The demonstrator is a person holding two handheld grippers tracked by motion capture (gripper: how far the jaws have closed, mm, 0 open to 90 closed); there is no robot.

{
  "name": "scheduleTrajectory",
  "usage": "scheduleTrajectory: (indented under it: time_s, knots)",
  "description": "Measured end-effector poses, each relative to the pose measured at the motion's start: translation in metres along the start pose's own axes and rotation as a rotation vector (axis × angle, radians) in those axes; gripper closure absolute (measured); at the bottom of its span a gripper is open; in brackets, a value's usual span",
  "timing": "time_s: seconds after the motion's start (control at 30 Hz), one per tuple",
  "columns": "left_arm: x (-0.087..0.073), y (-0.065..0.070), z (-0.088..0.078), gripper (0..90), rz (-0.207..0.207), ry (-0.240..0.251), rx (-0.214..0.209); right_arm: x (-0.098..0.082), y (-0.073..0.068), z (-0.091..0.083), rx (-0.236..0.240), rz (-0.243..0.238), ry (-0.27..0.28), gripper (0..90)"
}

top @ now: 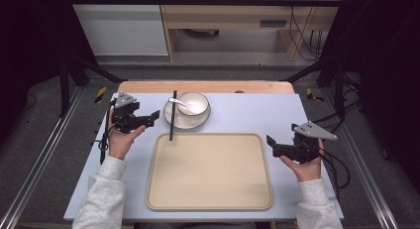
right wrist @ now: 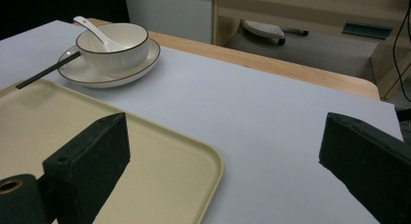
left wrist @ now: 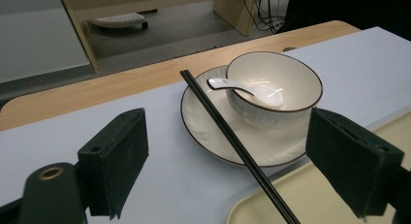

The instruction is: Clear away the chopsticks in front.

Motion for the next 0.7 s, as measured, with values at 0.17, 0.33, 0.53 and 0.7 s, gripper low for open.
scheduleTrajectory:
  time_s: [0.17,0.33,0.53,0.7]
  knots:
    - [0.010,-0.002,0.009,16.4,0.002,-0.008,0.006,0.000,0.000,0.000,-0.001,0.000,-0.001,4.6]
    - [0.011,-0.001,0.022,17.8,-0.003,-0.012,0.002,0.000,0.001,0.000,0.000,0.002,0.001,4.6]
    - [0.004,-0.001,0.041,19.5,0.012,-0.061,0.031,-0.001,0.000,0.002,0.000,-0.001,-0.005,4.7]
    - [0.000,-0.004,0.053,27.5,0.002,-0.088,0.037,-0.001,-0.001,0.002,0.003,0.001,-0.008,4.9]
Point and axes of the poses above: each handheld gripper's, and its own axes: z roughly forward along the jaws, x roughly out of its top, y roughly to its right, the point moved 6 cm from there along z, roughly forward along the jaws, and after that the axes turned 13 degrees about -y, right-handed, at the moved point
